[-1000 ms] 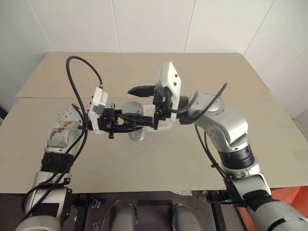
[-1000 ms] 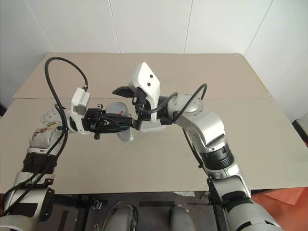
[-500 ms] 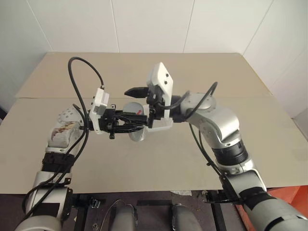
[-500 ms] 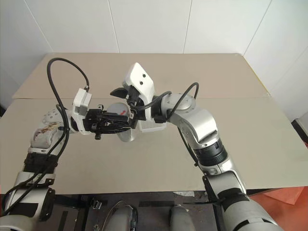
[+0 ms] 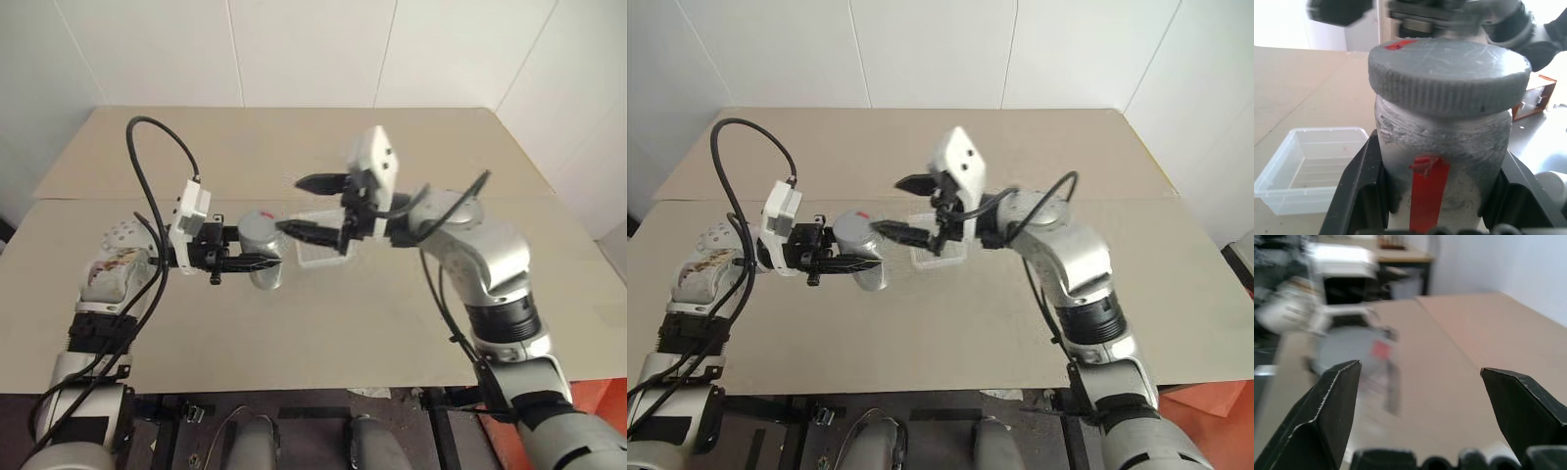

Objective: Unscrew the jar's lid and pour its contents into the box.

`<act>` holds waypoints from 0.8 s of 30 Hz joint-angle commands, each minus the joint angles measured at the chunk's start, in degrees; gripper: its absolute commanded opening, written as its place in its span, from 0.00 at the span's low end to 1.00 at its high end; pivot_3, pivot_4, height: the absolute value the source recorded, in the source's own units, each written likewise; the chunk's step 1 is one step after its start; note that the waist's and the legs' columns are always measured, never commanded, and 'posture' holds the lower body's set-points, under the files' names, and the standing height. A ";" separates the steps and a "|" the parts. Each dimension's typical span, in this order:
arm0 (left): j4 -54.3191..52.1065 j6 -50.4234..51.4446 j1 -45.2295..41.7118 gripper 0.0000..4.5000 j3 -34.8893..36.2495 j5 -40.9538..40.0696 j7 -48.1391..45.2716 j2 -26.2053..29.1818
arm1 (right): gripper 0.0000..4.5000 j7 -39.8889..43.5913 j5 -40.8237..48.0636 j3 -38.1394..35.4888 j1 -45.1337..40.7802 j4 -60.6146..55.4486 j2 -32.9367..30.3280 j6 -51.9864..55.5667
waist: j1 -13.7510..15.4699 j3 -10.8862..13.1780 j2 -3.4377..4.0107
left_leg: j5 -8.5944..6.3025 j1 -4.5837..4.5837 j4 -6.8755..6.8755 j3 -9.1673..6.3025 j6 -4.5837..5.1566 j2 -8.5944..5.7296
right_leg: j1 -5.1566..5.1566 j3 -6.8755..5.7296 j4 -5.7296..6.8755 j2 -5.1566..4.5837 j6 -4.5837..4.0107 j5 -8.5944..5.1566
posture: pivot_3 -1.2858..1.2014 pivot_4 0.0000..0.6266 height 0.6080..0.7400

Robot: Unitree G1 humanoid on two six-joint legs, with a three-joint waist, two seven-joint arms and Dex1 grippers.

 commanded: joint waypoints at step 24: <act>-1.77 -1.35 -2.03 0.43 -0.16 0.24 2.01 -2.99 | 0.99 -1.10 3.20 3.72 -2.04 -6.56 6.26 0.41 | -0.22 0.00 0.00 | 0.00 0.01 0.00 0.00 0.00 0.00 | -0.01 0.01 0.02 0.01 0.00 0.00 | 0.52 0.24 1.00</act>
